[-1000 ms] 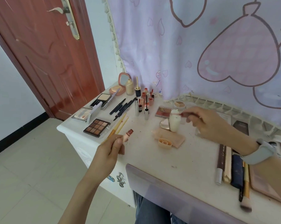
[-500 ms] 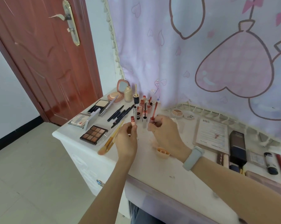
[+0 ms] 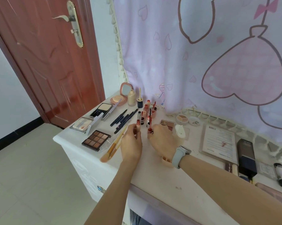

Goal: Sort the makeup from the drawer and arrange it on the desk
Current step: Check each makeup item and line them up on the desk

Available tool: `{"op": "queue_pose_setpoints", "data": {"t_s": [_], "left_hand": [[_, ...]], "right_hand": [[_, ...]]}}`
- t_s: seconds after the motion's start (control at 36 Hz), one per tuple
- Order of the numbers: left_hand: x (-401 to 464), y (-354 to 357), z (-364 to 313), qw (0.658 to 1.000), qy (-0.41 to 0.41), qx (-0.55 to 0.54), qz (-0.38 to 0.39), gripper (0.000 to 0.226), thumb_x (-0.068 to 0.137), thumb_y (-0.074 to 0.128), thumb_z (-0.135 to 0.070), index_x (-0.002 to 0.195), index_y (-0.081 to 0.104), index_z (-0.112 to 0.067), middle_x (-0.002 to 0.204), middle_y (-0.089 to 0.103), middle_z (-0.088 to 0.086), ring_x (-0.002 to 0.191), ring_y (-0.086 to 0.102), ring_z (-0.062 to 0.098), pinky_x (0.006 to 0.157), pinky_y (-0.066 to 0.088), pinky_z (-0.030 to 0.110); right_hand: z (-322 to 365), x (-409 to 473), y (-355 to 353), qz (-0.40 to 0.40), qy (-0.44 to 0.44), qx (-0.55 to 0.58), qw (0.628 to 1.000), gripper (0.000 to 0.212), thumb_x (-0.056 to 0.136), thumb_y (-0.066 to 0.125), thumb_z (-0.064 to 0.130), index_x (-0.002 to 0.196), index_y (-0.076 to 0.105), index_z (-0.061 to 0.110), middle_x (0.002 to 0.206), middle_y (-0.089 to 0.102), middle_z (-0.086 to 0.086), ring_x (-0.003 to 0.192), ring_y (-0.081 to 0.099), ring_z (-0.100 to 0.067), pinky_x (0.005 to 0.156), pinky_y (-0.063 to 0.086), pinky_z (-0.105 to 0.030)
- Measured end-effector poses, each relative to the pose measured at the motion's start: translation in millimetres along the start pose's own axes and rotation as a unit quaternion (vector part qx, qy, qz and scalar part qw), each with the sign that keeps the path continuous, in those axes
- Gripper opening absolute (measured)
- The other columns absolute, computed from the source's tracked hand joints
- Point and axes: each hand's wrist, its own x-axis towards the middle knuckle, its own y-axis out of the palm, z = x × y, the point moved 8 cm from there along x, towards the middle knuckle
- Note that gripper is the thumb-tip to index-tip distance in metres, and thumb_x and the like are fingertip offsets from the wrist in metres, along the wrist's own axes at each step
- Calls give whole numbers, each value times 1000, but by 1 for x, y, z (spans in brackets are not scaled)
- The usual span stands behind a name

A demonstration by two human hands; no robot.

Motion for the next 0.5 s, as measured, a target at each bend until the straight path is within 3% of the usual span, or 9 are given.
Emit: {"op": "queue_pose_setpoints", "data": {"t_s": [0.06, 0.31, 0.5], "left_hand": [[1, 1, 1, 1000, -4, 6, 2, 20, 93, 53, -12, 112, 56, -9, 99, 68, 6, 89, 63, 21, 71, 45, 24], [4, 1, 2, 999, -18, 41, 7, 15, 92, 52, -7, 107, 57, -7, 89, 66, 8, 75, 58, 18, 63, 45, 27], [3, 1, 0, 999, -25, 38, 18, 25, 92, 52, -9, 117, 55, -8, 103, 67, 10, 91, 63, 24, 72, 50, 32]], "right_hand": [[-2, 1, 3, 8, 8, -3, 1000, 15, 90, 50, 16, 93, 60, 5, 96, 64, -16, 90, 60, -34, 63, 41, -30], [-4, 6, 7, 12, 21, 8, 1000, 13, 89, 54, 17, 89, 60, 6, 94, 65, -14, 88, 59, -32, 65, 43, -31], [-6, 4, 7, 15, 24, 18, 999, 17, 89, 56, 20, 95, 66, 7, 97, 66, -13, 92, 61, -31, 72, 49, -35]]}}
